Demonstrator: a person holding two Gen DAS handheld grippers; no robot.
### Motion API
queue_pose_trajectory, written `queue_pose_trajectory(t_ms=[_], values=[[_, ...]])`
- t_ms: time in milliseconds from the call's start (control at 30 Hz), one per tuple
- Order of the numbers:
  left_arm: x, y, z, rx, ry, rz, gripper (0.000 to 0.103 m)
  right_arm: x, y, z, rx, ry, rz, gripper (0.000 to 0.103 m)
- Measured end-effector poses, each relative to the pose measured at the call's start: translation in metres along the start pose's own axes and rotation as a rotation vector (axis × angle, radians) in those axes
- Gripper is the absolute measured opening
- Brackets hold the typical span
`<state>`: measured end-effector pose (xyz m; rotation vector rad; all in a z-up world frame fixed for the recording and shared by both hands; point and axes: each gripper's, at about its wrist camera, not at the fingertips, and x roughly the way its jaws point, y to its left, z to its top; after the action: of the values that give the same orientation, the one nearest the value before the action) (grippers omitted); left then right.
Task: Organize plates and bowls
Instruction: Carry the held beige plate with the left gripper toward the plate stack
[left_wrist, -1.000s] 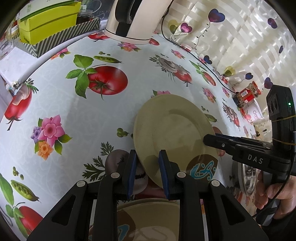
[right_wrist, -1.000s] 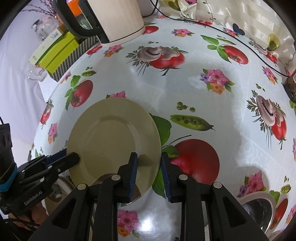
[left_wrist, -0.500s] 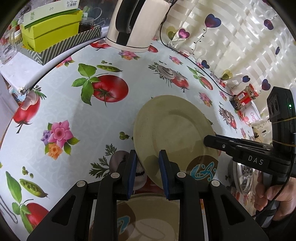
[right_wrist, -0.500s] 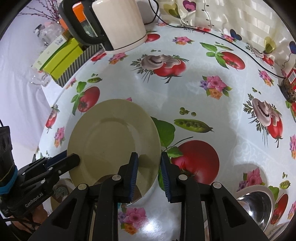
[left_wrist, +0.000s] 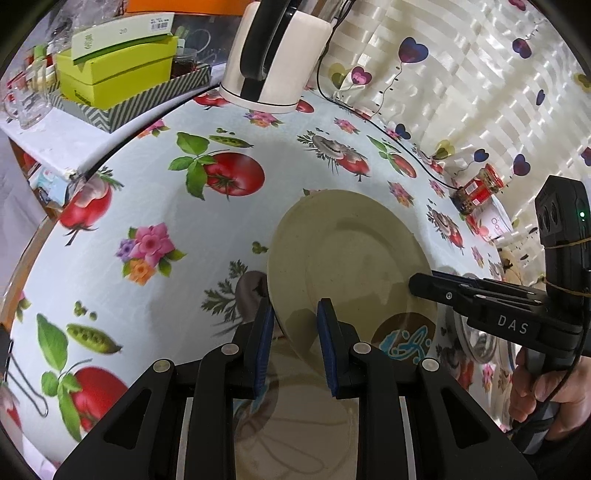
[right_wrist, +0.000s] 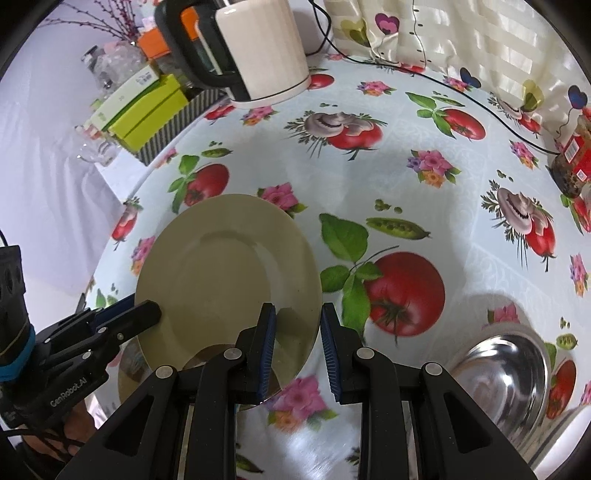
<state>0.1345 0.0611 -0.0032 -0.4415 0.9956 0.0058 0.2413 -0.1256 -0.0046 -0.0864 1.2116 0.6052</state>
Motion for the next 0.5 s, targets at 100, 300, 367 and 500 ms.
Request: queue_pose_trajectory(t_ms=[100, 300, 367, 500], values=[[-0.008, 0.003, -0.009, -0.001, 0.001, 0.005, 0.024, -0.004, 0.008, -0.009, -0.006, 0.0, 0.002, 0.024], [-0.018, 0.012, -0.025, -0.005, 0.007, 0.008, 0.024, -0.006, 0.022, -0.027, -0.01, 0.009, 0.01, 0.024], [-0.021, 0.014, -0.029, -0.006, 0.009, 0.009, 0.024, -0.006, 0.026, -0.033, -0.011, 0.014, 0.011, 0.024], [-0.027, 0.021, -0.038, -0.012, 0.011, 0.015, 0.024, -0.004, 0.035, -0.043, -0.011, 0.021, 0.017, 0.024]])
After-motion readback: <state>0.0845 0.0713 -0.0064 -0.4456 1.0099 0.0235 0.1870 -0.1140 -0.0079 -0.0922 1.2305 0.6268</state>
